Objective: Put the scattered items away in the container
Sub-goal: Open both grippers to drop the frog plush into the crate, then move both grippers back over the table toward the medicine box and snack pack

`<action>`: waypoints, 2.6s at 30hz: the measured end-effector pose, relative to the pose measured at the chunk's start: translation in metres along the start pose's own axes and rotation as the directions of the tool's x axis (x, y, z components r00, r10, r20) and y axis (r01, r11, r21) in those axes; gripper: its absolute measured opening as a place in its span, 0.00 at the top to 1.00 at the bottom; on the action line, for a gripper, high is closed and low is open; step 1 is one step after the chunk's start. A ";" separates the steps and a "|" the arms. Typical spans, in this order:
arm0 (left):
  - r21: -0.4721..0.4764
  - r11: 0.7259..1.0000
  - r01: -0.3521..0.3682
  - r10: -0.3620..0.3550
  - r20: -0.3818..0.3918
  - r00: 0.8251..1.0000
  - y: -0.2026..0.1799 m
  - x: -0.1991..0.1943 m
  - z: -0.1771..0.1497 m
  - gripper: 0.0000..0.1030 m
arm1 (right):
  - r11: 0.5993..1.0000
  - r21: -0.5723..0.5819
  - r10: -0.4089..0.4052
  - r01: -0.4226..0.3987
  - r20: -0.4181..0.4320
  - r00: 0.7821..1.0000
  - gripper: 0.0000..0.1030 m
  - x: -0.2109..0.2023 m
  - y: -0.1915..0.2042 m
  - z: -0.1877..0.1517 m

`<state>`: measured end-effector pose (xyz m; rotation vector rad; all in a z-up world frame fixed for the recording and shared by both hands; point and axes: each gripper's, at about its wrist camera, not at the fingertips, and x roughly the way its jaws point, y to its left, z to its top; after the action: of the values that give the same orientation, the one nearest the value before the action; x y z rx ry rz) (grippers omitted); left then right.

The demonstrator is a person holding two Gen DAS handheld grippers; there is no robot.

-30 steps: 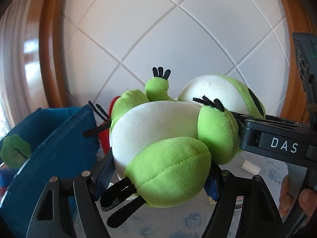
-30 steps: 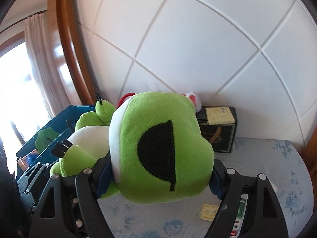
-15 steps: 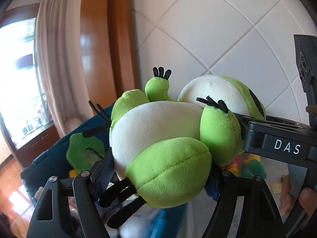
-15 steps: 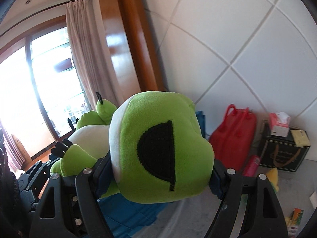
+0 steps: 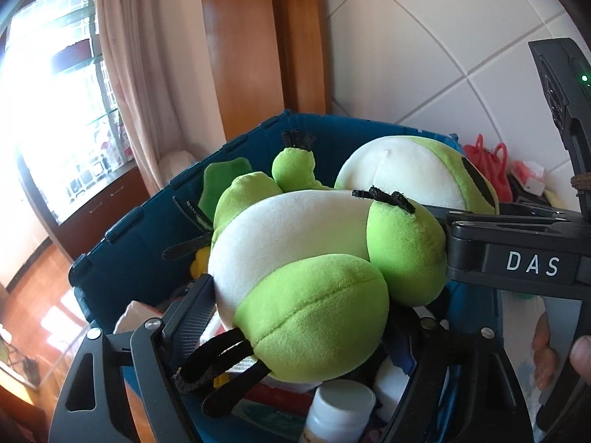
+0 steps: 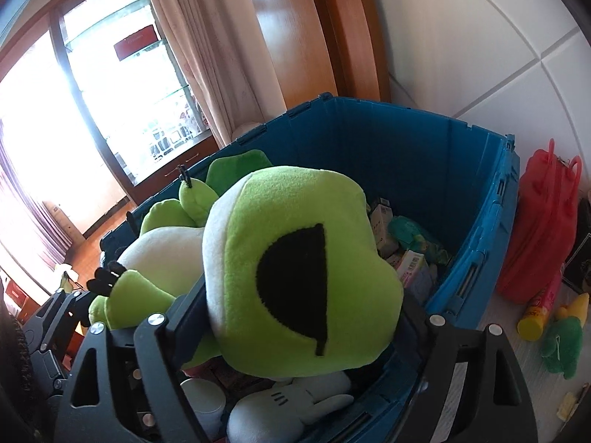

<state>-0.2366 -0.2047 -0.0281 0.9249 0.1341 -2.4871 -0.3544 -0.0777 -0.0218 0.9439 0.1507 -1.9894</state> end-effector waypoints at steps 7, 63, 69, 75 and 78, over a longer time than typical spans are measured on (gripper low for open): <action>-0.018 0.999 0.039 -0.039 0.041 0.998 -0.017 -0.023 0.005 0.19 | 0.996 0.033 -0.079 0.078 0.045 0.996 0.15 -0.020 -0.002 0.009; 0.160 0.950 0.267 -0.291 0.153 0.944 -0.199 -0.100 -0.016 0.19 | 0.884 0.173 -0.466 0.434 0.250 0.849 0.00 -0.236 -0.082 -0.108; 0.258 0.894 0.366 -0.399 0.090 0.912 -0.312 -0.101 -0.036 0.19 | 0.819 0.299 -0.555 0.490 0.192 0.810 0.00 -0.294 -0.173 -0.158; 0.265 0.845 0.464 -0.479 -0.007 0.878 -0.413 -0.088 -0.063 0.19 | 0.710 0.407 -0.674 0.575 0.157 0.722 0.00 -0.361 -0.276 -0.217; 0.278 0.826 0.490 -0.495 -0.056 0.867 -0.453 -0.080 -0.078 0.19 | 0.667 0.472 -0.703 0.576 0.141 0.697 0.00 -0.387 -0.323 -0.250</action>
<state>-0.3506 0.2455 -0.0697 1.0937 0.0057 -3.0571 -0.3462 0.4848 -0.0168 0.8673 -0.1263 -2.9084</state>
